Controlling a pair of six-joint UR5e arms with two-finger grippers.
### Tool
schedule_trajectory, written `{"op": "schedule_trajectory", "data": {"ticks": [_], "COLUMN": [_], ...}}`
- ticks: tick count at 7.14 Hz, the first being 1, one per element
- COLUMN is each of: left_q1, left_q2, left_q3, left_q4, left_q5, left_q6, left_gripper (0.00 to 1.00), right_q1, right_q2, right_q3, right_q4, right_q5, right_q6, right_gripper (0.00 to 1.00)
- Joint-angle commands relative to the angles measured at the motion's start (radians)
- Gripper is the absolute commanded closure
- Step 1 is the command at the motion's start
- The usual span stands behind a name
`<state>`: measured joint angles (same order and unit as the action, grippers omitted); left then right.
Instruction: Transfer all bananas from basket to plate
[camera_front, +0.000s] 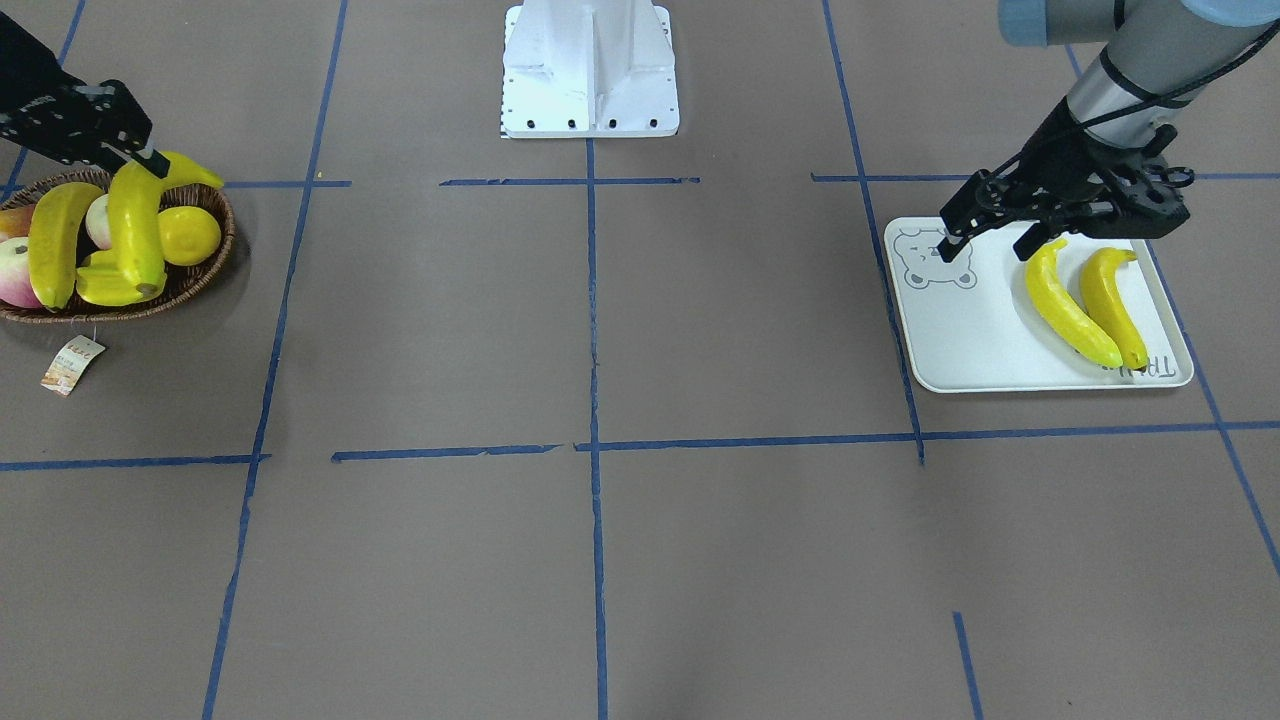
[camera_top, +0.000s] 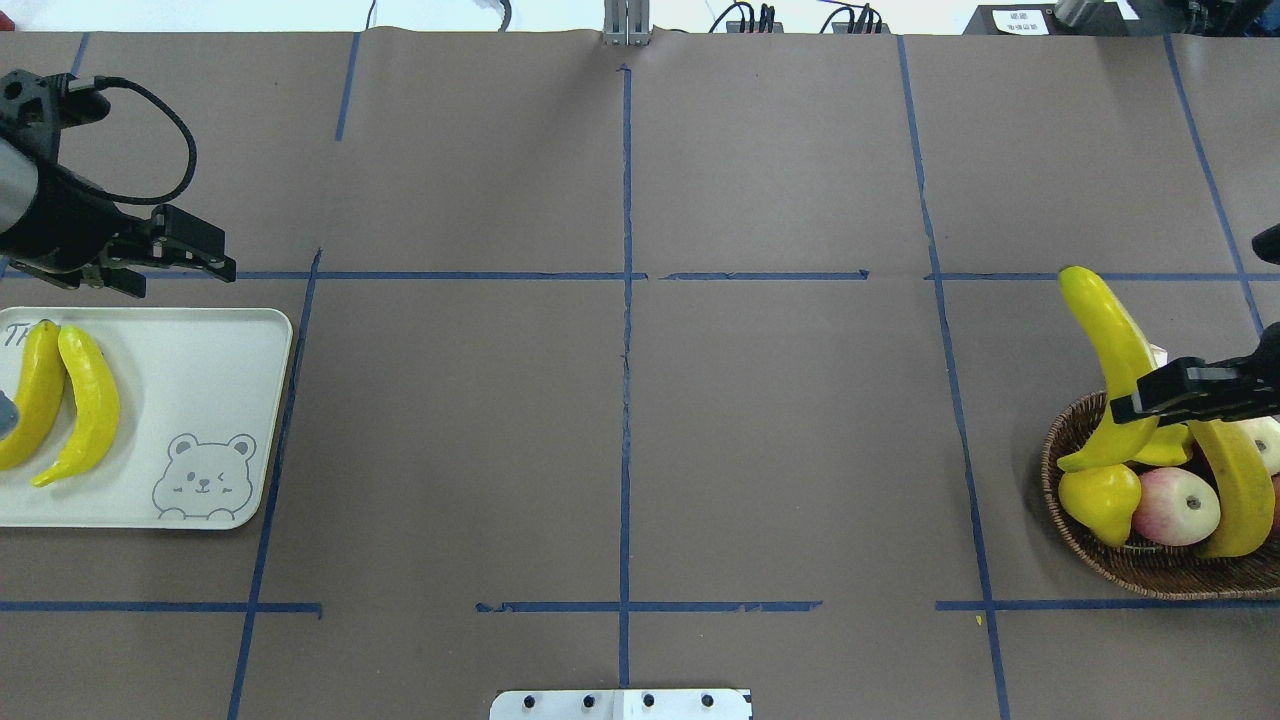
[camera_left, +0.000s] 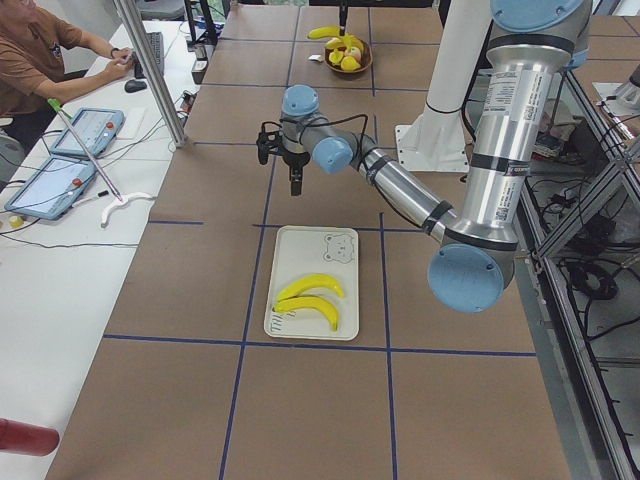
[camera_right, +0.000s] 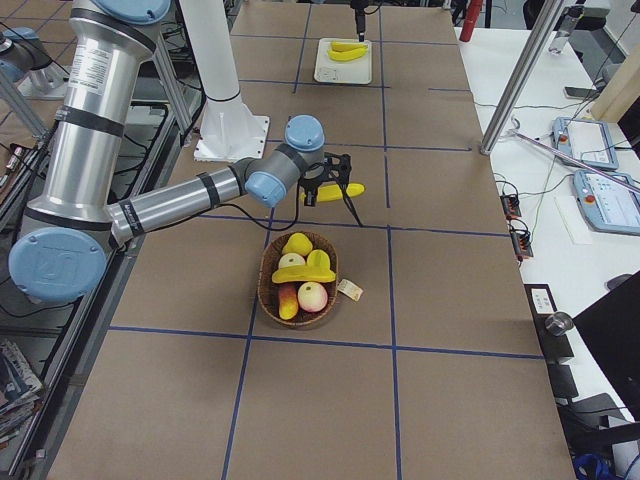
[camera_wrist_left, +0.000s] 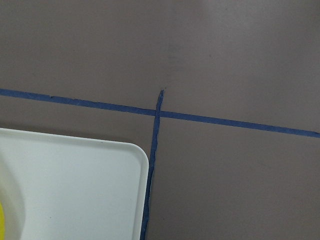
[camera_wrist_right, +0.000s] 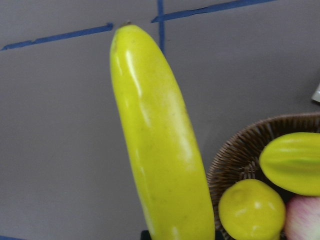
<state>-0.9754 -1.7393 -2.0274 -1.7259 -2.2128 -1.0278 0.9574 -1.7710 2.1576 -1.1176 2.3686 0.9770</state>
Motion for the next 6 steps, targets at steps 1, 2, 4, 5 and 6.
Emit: {"op": "schedule_trajectory", "data": {"ticks": [1,2,4,5,6], "left_q1": [0.024,0.061,0.119,0.166,0.188], "left_q2": [-0.051,-0.099,-0.175,-0.207,-0.23], "left_q3": [-0.007,-0.007,-0.005,0.01,0.044], "left_q4": [-0.006,-0.004,-0.039,-0.149,-0.285], "left_q5": [-0.001,0.001,0.001,0.005,0.007], "left_q6": [-0.069,-0.136,-0.3,-0.404,-0.519], "left_gripper": [0.0,0.0,0.0,0.01,0.01], "right_q1": [-0.136,-0.219,-0.363,-0.379,-0.396], "right_q2": [0.257,0.395,0.598,0.646,0.674], "right_q3": [-0.03,-0.031,-0.065,-0.093,-0.1], "right_q4": [-0.139,-0.242,-0.404,-0.4,-0.401], "right_q5": [-0.057,-0.118,-0.303,-0.313,-0.325], "right_q6": [0.005,0.006,0.029,0.076,0.106], "right_gripper": [0.98,0.98,0.98,0.98,0.98]}}
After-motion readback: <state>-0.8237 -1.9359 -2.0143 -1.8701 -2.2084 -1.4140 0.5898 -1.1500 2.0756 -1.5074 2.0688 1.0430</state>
